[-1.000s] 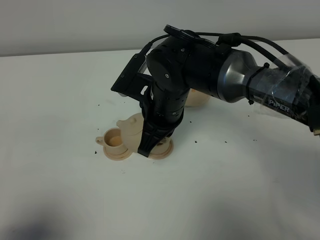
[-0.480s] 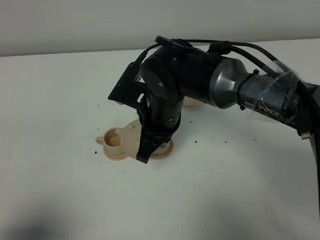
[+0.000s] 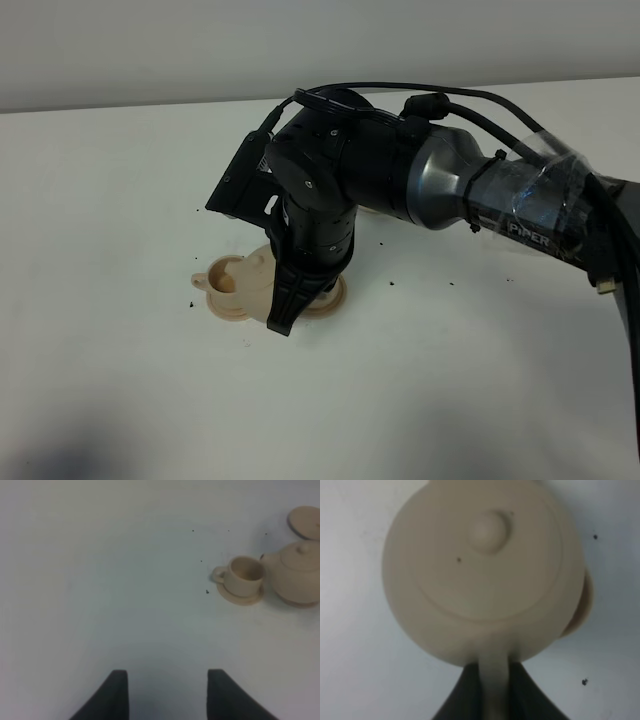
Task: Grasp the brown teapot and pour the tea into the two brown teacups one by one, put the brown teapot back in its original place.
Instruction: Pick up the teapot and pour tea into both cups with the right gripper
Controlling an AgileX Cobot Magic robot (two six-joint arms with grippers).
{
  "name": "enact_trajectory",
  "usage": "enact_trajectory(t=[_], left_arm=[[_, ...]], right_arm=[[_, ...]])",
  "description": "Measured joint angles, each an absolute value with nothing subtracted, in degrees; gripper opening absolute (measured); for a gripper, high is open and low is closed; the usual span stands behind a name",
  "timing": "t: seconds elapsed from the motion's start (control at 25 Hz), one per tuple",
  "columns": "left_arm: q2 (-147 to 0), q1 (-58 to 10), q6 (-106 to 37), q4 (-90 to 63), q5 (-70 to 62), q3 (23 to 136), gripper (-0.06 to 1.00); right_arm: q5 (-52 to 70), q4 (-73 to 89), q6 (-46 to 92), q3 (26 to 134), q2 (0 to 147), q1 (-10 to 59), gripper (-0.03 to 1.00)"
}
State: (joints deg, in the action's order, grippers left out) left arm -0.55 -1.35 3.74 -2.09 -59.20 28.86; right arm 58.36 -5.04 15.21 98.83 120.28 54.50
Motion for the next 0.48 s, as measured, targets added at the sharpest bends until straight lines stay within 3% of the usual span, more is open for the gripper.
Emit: enact_trajectory(t=[0.48], left_arm=[[-0.5,-1.4,3.7,-2.1,-59.2,28.9,0.41]], right_arm=[[62.0,-6.6,15.0,100.9,120.3,54.5,0.12]])
